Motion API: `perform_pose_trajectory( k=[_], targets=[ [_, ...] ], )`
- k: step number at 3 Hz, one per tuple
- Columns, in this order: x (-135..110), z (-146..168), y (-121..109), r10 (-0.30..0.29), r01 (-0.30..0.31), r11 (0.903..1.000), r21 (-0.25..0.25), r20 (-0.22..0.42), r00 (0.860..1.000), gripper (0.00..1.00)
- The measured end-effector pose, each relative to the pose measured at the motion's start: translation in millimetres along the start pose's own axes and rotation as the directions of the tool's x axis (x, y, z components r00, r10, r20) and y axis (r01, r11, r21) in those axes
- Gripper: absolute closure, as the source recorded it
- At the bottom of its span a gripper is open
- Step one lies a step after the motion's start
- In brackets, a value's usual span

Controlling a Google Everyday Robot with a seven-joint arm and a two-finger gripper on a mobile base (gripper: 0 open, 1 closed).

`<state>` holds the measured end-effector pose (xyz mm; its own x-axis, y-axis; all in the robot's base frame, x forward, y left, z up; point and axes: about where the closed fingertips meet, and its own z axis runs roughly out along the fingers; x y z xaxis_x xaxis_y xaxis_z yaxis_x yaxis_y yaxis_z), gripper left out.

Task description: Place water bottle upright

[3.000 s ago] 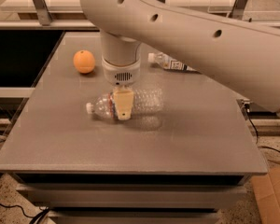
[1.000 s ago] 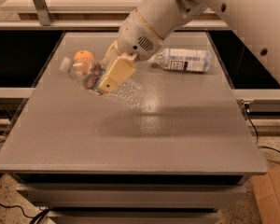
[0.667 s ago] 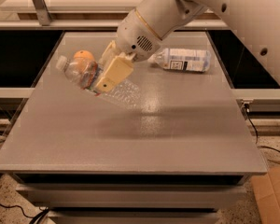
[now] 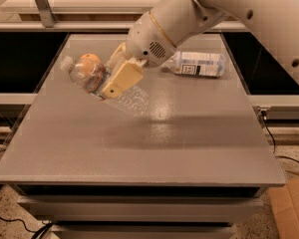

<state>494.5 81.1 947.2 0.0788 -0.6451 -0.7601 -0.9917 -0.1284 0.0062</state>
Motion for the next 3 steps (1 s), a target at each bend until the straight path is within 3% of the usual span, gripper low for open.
perform_pose_trajectory(
  k=[1, 2, 3],
  targets=[
    [-7.5, -5.8, 0.6, -0.031, 0.020, 0.9953, 0.095, 0.112, 0.993, 1.00],
    [-16.5, -11.5, 0.3, -0.078, 0.037, 0.9831, 0.179, 0.225, 0.971, 1.00],
    [-23.0, -12.8, -2.8, -0.131, 0.047, 0.9704, 0.237, 0.352, 0.927, 1.00]
  ],
)
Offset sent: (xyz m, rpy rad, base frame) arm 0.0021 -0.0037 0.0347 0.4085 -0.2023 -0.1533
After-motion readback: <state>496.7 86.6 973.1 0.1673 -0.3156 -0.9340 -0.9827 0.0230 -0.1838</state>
